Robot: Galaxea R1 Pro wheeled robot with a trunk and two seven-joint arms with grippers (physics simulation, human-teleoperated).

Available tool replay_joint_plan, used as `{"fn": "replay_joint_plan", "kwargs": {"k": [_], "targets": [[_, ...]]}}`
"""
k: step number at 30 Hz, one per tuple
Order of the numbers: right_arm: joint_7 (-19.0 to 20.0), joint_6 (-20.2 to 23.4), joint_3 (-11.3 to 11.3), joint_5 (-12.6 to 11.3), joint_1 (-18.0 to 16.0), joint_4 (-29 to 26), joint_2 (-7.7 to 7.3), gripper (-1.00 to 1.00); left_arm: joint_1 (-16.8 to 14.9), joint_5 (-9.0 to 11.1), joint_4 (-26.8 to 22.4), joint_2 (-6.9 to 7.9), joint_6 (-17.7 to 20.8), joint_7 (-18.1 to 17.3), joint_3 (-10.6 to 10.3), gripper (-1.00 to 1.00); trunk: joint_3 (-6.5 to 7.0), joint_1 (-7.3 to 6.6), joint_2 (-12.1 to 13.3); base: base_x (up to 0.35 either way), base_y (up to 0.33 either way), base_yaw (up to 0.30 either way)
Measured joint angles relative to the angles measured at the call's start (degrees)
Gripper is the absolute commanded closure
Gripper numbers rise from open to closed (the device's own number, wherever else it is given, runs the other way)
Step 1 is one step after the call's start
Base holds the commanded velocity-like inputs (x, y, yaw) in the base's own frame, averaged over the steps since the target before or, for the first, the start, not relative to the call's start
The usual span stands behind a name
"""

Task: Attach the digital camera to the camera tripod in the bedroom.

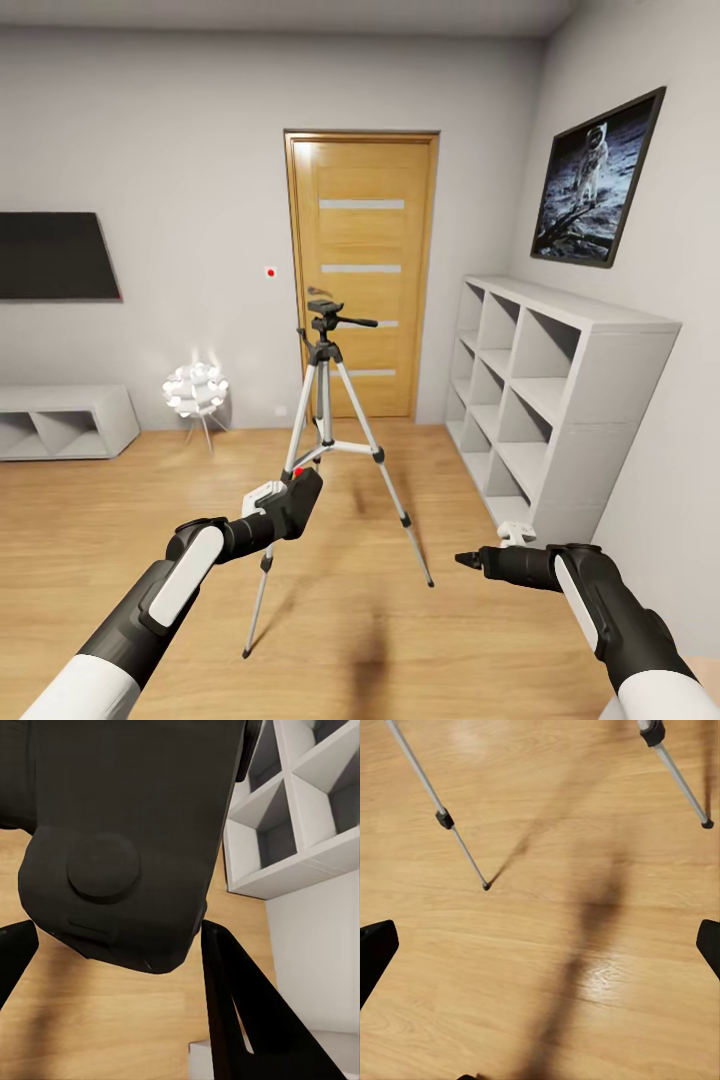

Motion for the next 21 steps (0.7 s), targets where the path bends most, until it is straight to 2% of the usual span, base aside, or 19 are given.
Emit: {"fn": "replay_joint_plan", "kwargs": {"k": [9, 13, 18, 21], "targets": [[-0.1, -0.2, 0.0, 0.0, 0.0, 0.3, 0.00, -1.00, 0.0, 0.2, 0.7, 0.00, 0.0, 0.0, -0.1, 1.00, 1.62, -1.98, 3.6, 0.000, 0.000, 0.000], [-0.3, -0.4, -0.1, -0.1, 0.0, 0.9, 0.00, -1.00, 0.0, -0.1, 4.5, -0.06, -0.6, 0.0, 0.0, 1.00, 2.33, -2.86, 5.2, 0.000, 0.000, 0.000], [-0.8, -0.7, -0.2, -0.1, 0.0, 5.4, -0.23, -1.00, 0.0, -0.2, 12.1, 0.02, -3.9, -0.1, -0.1, 1.00, 3.23, -3.95, 7.2, 0.000, 0.000, 0.000], [-2.2, -2.1, 0.0, 0.6, 0.0, 12.7, -0.28, -1.00, 0.0, -0.2, 20.2, 0.07, -5.0, -0.1, -0.2, 1.00, 3.76, -4.61, 8.4, 0.000, 0.000, 0.000]]}}
